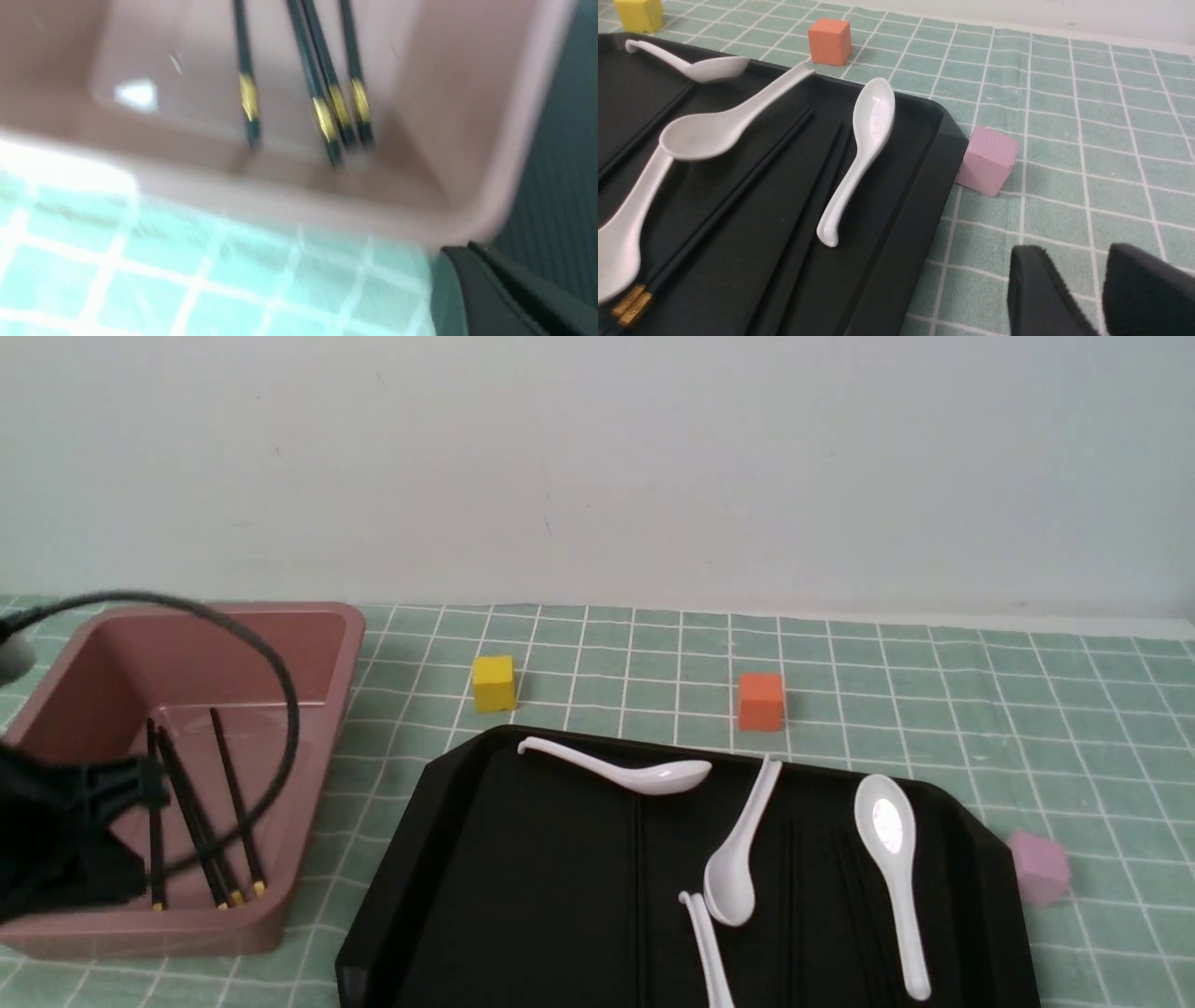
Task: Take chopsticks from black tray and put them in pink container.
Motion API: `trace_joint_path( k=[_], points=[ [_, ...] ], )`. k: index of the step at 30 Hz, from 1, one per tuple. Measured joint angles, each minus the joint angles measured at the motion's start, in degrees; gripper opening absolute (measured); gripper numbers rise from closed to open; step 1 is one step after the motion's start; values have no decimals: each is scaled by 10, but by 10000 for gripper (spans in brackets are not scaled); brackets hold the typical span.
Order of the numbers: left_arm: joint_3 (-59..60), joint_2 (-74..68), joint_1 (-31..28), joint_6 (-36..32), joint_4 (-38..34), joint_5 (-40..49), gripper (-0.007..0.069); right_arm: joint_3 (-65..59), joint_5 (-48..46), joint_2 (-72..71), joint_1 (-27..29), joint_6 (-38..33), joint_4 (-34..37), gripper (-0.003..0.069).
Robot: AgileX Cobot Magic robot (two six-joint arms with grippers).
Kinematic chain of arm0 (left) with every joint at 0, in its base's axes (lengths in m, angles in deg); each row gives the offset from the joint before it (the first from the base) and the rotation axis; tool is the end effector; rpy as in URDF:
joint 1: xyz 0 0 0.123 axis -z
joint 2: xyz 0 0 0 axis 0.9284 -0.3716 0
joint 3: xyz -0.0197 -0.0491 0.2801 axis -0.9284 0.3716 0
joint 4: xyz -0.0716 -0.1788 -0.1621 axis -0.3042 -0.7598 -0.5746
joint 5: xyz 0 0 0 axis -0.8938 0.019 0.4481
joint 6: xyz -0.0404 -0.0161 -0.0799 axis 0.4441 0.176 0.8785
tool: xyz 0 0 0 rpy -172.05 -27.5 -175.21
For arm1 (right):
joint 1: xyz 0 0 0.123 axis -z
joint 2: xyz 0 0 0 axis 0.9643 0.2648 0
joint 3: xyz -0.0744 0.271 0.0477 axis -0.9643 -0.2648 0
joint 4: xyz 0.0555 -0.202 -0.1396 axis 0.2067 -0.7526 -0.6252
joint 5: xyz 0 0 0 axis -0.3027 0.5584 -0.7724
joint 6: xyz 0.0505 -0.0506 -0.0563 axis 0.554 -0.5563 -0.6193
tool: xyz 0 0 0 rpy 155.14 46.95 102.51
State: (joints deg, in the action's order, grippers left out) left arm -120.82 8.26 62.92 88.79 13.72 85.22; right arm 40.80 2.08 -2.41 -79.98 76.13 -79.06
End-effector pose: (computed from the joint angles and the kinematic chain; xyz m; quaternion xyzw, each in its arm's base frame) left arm 0.1998 -0.0034 0.2687 -0.1632 0.9455 -0.1443 0.2419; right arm 0.0524 0.0065 0.1748 -0.0443 0.7995 0.0330 0.5981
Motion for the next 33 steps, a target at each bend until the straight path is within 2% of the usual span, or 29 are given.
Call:
trace_joint_path(
  k=[4,11,20,28,31,33],
  points=[
    [119,149,0,-86,-101,-69,-13,0,0,0,0,0,0,240],
    [192,365,0,-114,-188,-95,-13,0,0,0,0,0,0,240],
    [196,590,0,-129,-182,-74,-13,0,0,0,0,0,0,240],
    [200,625,0,-137,-103,-73,-13,0,0,0,0,0,0,240],
    [216,625,0,-137,-96,-93,-13,0,0,0,0,0,0,240],
    [251,625,0,-137,-91,-137,-13,0,0,0,0,0,-1,240]
  ],
)
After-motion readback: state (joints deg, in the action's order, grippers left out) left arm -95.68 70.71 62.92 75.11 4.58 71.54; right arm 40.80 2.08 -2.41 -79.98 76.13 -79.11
